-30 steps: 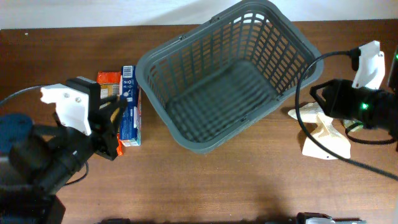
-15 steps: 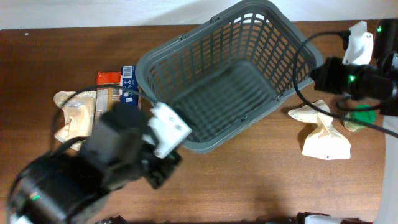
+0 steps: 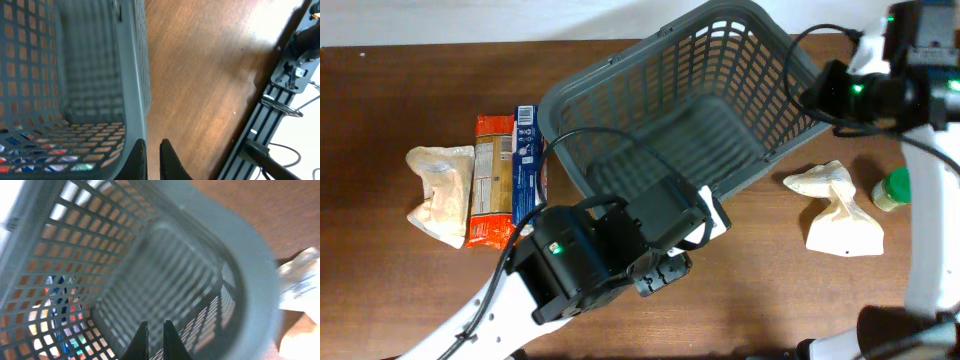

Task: Pack container
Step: 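Grip the basket rim with both grippers and pull it toward the center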

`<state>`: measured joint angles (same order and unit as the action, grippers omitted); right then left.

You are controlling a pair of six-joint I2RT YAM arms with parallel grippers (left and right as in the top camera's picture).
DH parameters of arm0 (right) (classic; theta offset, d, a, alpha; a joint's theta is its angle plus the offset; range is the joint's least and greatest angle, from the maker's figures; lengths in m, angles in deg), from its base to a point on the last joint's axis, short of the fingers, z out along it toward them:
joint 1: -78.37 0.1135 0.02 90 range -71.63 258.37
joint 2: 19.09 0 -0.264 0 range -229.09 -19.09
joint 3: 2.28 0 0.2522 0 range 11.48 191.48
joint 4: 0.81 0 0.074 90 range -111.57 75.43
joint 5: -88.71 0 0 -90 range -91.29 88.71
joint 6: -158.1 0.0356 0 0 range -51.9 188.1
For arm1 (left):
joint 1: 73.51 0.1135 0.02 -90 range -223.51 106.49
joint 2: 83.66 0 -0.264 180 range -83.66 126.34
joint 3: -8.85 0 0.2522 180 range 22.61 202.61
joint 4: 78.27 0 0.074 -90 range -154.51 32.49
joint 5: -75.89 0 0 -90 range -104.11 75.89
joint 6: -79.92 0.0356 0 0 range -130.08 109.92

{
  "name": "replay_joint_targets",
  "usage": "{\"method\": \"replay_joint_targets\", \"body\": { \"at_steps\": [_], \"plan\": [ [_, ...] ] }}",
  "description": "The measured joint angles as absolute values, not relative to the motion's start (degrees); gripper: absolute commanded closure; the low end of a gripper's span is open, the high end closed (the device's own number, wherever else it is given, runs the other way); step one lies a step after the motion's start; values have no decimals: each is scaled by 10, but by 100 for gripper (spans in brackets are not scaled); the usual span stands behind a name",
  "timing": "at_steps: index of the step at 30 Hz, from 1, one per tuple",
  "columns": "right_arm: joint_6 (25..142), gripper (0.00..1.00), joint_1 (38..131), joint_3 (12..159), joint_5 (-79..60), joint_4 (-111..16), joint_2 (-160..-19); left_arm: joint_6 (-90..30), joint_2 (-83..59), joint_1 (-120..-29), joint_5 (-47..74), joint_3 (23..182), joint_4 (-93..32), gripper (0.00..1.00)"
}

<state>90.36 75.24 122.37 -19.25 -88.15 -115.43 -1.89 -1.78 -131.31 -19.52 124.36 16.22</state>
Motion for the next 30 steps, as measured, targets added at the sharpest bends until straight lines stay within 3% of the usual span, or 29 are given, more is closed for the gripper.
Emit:
{"method": "replay_joint_targets", "body": {
  "at_steps": [24,30],
  "plan": [
    [890,96,770,1224,-168,-939,-1196,28,78,-1314,-236,1244,174,98],
    [875,96,770,1224,-167,-952,-1196,28,81,-1255,-255,1244,174,98]
  ]
}}
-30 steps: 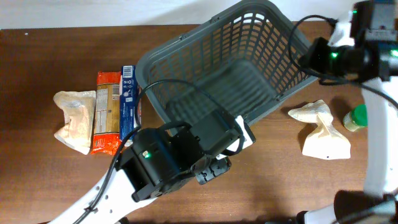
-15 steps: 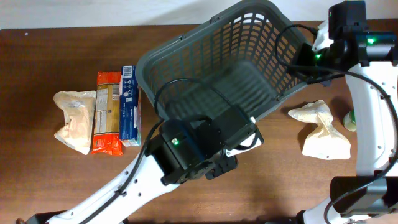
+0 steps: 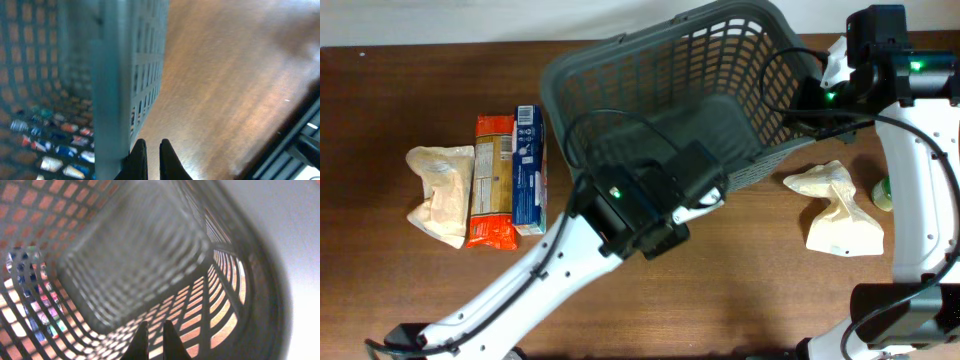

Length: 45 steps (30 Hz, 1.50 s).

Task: Pack container
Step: 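Grip the basket rim with both grippers and pull it toward the center, then release the basket and raise both grippers away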

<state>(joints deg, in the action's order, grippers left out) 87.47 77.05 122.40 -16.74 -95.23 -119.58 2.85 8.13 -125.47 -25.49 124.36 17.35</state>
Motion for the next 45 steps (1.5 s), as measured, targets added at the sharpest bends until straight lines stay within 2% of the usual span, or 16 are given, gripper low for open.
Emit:
{"method": "replay_joint_targets", "body": {
  "at_steps": [10,19,25,27,29,32,38,45],
  "plan": [
    [854,96,771,1224,-167,-975,-1196,30,81,-1145,-264,1244,132,98],
    [840,96,771,1234,-168,-973,-1196,30,80,-1119,-266,1244,127,98],
    [828,96,771,1381,-156,-968,-1188,16,30,-1119,-289,1277,146,98],
    [829,96,771,1440,-143,-965,-1174,2,-8,-1114,-311,1289,146,94],
    [835,96,771,1468,-119,-972,-1155,-13,-52,-1096,-333,1296,146,88],
    [851,96,770,1474,-72,-987,-1148,-37,-103,-1038,-370,1303,157,88],
    [866,96,712,1474,-43,-986,-1223,-65,-110,-905,-398,1304,188,88],
    [876,96,658,1473,-57,-986,-1334,-69,-110,-867,-401,1304,189,88]
  ]
}}
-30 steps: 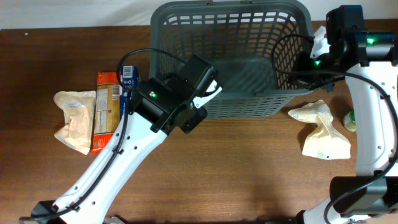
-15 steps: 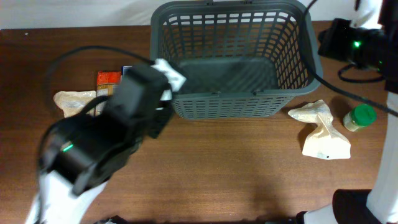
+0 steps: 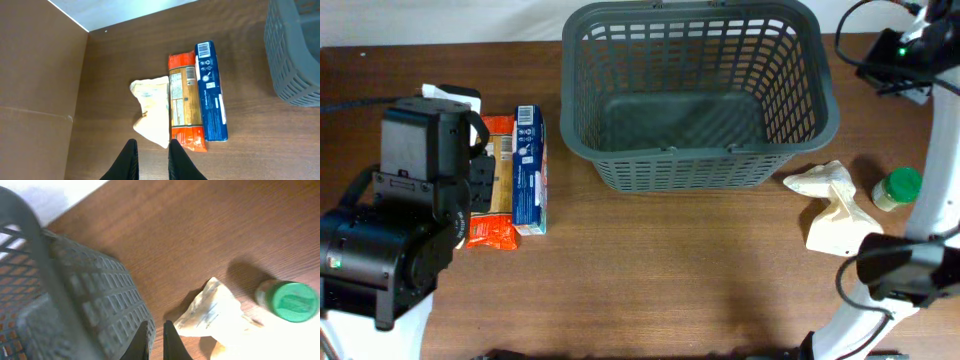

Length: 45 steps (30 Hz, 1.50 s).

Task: Pack container
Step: 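Release the basket and raise both grippers away, then grasp the blue box with the left gripper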

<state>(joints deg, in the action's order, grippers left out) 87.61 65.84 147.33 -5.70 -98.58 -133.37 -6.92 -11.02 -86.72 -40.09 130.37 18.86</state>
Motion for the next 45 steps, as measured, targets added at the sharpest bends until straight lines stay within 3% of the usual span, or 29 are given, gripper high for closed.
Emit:
{"method": "replay_joint_targets", "body": {
  "at_steps": [32,41,43,45],
  "plan": [
    [824,96,724,1473,-194,-971,-1377,-82,-96,-865,-401,1284,184,87],
    [853,96,551,1473,-174,-1049,-1377,-93,-83,-752,-318,1284,151,64],
    [857,96,516,1473,-150,-1055,-1375,-93,-54,-704,-277,1284,149,50],
    [859,94,490,1473,-133,-1056,-1368,-93,-19,-679,-244,1284,148,28]
  ]
}}
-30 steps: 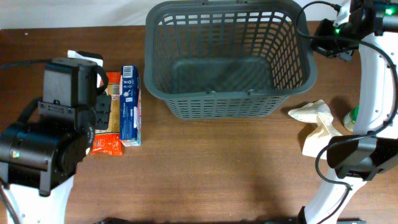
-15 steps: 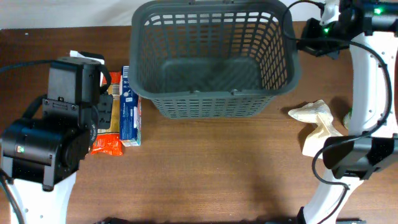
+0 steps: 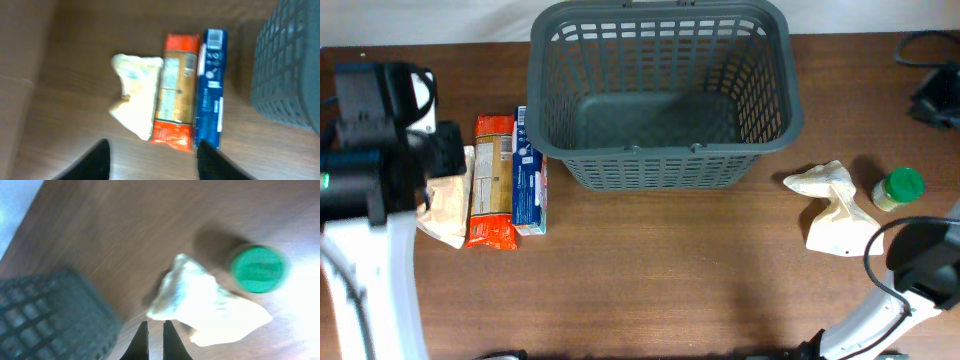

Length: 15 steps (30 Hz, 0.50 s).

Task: Pack container
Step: 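Grasp the blue box with the left gripper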

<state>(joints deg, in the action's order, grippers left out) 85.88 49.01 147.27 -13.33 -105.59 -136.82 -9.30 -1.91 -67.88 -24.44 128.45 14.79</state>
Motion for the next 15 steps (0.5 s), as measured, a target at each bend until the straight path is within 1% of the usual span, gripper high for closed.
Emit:
{"method": "replay_joint_targets", "body": {
  "at_steps": [1,2,3,4,7,8,12,15],
  "plan": [
    [859,82,479,1473,-128,-1056,-1363,-90,-2,-671,-232,1284,148,21],
    [863,49,459,1473,-121,-1057,-1349,-85,34,-661,-208,1284,148,16],
    [862,5,450,1473,-118,-1059,-1340,-80,57,-657,-196,1284,147,15],
    [861,1,438,1473,-114,-1063,-1329,-78,80,-656,-185,1283,148,15],
    [861,1,416,1473,-106,-1078,-1310,-68,140,-656,-166,1282,148,15],
    [861,1,416,1473,-104,-1078,-1310,-61,156,-656,-163,1282,148,17],
    [861,1,416,1473,-103,-1078,-1310,-9,243,-656,-151,1282,149,17],
    [861,1,416,1473,-103,-1078,-1310,33,297,-656,-112,1282,139,17]
  ]
}}
